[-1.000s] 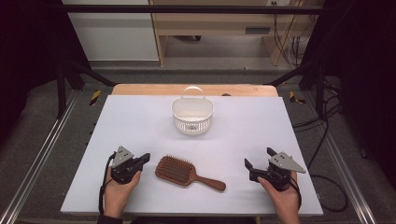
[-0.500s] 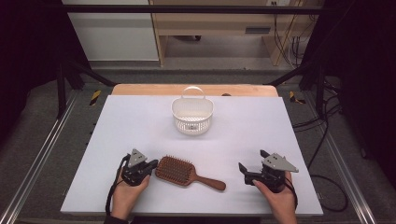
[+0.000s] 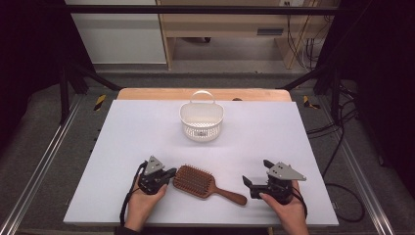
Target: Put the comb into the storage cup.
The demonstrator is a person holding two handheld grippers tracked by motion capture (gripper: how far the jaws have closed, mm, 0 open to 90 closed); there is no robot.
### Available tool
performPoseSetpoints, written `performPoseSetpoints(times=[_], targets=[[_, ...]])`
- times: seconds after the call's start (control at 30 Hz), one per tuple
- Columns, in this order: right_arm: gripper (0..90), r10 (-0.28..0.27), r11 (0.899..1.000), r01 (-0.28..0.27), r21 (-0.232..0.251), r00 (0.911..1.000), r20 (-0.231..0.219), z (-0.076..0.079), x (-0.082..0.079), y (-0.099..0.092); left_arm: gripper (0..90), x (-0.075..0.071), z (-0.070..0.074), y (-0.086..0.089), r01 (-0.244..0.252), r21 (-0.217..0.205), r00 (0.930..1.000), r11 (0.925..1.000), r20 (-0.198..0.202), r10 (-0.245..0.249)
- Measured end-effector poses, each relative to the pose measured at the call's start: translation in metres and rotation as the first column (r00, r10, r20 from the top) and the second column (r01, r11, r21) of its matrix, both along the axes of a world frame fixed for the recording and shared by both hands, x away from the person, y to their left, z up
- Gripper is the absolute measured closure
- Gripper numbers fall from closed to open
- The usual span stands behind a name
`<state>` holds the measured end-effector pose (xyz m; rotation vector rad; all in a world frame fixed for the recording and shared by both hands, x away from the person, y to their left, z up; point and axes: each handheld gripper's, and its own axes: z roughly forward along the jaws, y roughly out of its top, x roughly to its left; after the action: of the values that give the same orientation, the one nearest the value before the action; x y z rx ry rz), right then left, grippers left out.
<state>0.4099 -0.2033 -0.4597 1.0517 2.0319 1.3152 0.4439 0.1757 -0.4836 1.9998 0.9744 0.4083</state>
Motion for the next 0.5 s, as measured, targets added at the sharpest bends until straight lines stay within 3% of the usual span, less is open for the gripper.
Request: performPoseSetpoints(times=[0.13, 0.17, 0.2, 0.23, 0.27, 0.3, 0.37, 0.4, 0.43, 0.47, 0.5], targets=[[6.4, 0.037, 0.999, -0.037, -0.004, 0.9993, -0.001, 0.006, -0.002, 0.006, 89.7, 0.000, -0.001, -0.014, 0.026, 0.025, 0.9996, 0.9993, 0.010, -0.026], [6.9, 0.062, 0.998, -0.062, -0.025, 0.9978, -0.023, 0.010, -0.003, 0.012, 89.7, -0.001, -0.001, -0.016, 0.029, 0.037, 0.9993, 0.9989, 0.023, -0.030], [6.9, 0.062, 0.998, -0.062, -0.025, 0.9978, -0.023, 0.010, -0.003, 0.012, 89.7, -0.001, 0.000, -0.017, 0.026, 0.035, 0.9991, 0.9990, 0.032, -0.027], [7.9, 0.088, 0.995, -0.090, -0.044, 0.9949, -0.050, 0.014, -0.004, 0.018, 89.8, -0.002, 0.003, -0.014, 0.020, -0.006, 0.9989, 0.9998, 0.042, -0.019], [7.9, 0.088, 0.995, -0.090, -0.044, 0.9949, -0.050, 0.014, -0.004, 0.018, 89.8, -0.002, 0.003, -0.014, 0.020, -0.006, 0.9989, 0.9998, 0.042, -0.019], [8.5, 0.128, 0.988, -0.135, -0.070, 0.9866, -0.101, 0.017, -0.005, 0.025, 89.7, -0.005, 0.009, -0.007, 0.006, -0.020, 0.9970, 0.9998, 0.077, -0.004], [8.9, 0.135, 0.985, -0.146, -0.091, 0.9840, -0.116, 0.018, -0.005, 0.028, 89.8, -0.006, 0.012, -0.003, -0.003, -0.036, 0.9957, 0.9993, 0.093, 0.006], [8.7, 0.150, 0.979, -0.167, -0.120, 0.9789, -0.139, 0.019, -0.006, 0.031, 89.8, -0.008, 0.016, 0.003, -0.015, -0.043, 0.9936, 0.9990, 0.111, 0.019], [7.9, 0.186, 0.961, -0.217, -0.172, 0.9659, -0.181, 0.021, -0.008, 0.037, 89.9, -0.011, 0.021, 0.014, -0.051, -0.061, 0.9868, 0.9968, 0.151, 0.060], [7.9, 0.197, 0.956, -0.232, -0.179, 0.9607, -0.196, 0.021, -0.009, 0.039, 89.9, -0.011, 0.021, 0.014, -0.051, -0.061, 0.9868, 0.9968, 0.151, 0.060], [7.7, 0.197, 0.956, -0.232, -0.179, 0.9607, -0.196, 0.021, -0.009, 0.039, 89.9, -0.012, 0.023, 0.020, -0.064, -0.077, 0.9817, 0.9949, 0.175, 0.077]])
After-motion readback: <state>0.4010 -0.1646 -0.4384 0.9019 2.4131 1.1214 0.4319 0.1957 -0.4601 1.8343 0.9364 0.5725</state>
